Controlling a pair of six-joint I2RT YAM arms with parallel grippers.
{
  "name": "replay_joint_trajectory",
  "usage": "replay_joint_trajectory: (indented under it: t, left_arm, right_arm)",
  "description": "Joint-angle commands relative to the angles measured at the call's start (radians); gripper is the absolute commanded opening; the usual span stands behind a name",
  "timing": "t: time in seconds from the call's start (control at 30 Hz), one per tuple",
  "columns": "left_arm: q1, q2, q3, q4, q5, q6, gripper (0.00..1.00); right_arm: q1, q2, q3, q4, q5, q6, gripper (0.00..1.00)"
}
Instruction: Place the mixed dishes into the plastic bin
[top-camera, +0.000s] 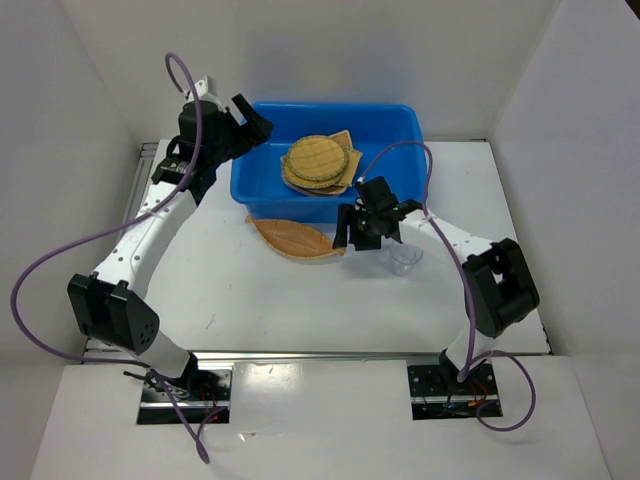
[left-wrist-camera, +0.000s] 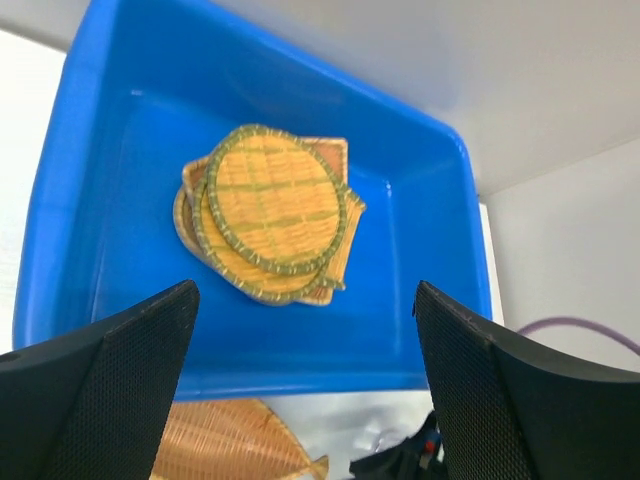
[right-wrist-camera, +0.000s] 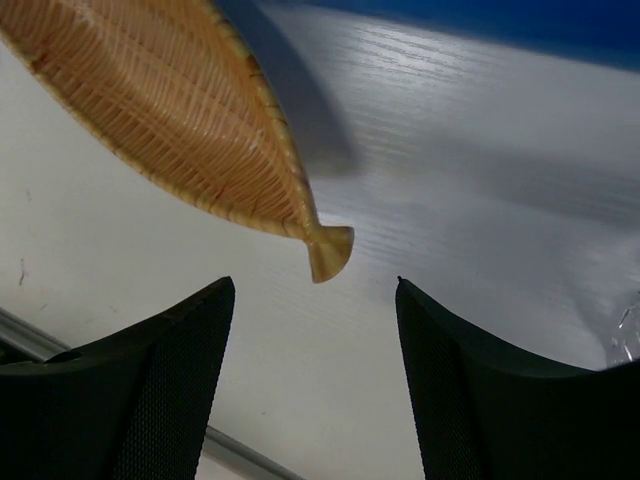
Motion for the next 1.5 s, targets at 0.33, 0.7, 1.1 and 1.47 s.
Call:
replay_joint_trajectory:
  t: [0.33, 0.7, 1.1, 1.47]
  left_arm:
    - [0.002, -0.059, -0.090, 0.055, 0.111, -0.034, 0.96]
    - [0.002, -0.059, -0.090, 0.055, 0.102, -0.043, 0.96]
    - [0.002, -0.059, -0.100, 0.055, 0.091, -0.043, 0.97]
    - [0.002, -0.059, -0.120, 0.073, 0.073, -0.061, 0.97]
  right_arm:
    - [0.007, 0.134, 0.050, 0.142, 0.121, -0.046, 0.67]
    - [0.027, 0.156, 0.095, 0.175, 0.089, -0.073, 0.65]
    - [0.085, 0.228, 0.138, 0.156, -0.011, -0.102, 0.58]
    - [0.160, 0.168, 0.095, 0.104, 0.015, -0.093, 0.54]
